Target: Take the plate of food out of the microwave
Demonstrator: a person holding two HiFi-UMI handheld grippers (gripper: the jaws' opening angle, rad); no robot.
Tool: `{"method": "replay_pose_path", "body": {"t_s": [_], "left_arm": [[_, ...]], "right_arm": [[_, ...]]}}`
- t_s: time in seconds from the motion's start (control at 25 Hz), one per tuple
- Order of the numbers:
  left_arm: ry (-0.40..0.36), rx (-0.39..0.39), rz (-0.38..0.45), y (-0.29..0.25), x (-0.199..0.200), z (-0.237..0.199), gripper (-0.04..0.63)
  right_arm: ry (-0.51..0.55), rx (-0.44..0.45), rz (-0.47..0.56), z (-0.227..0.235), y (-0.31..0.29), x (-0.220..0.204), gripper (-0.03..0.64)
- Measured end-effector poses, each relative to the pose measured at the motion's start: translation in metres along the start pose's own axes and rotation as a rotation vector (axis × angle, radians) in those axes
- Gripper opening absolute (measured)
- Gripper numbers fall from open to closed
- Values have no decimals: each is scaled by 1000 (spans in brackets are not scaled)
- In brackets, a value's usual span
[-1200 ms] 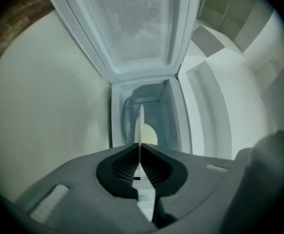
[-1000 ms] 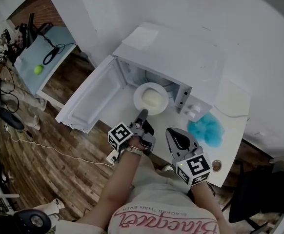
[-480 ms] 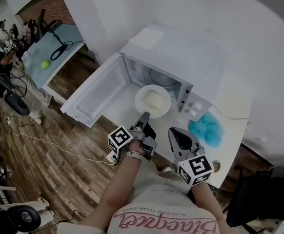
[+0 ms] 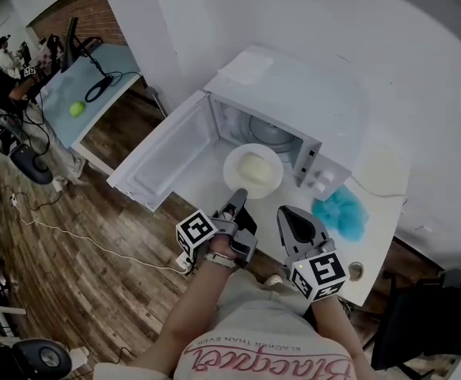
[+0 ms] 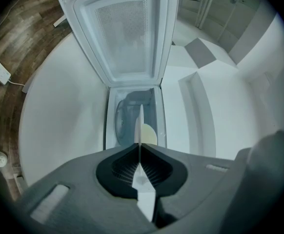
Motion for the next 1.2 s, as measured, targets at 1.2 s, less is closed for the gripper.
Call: {"method": "replay_pose_path", "body": {"t_s": [1.2], "left_arm": [[-32, -34, -185, 35, 33, 69, 17]], "right_arm": [[15, -329, 18, -42, -24, 37, 9]]}}
Point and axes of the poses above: the fingertips, and each gripper's own axes: y backward along the fingers, z to its right, x out of its top, the point moved 7 cm from there along y, backward along the fingers, and after that the axes turned 10 degrees about y, right-handed, at the moved point
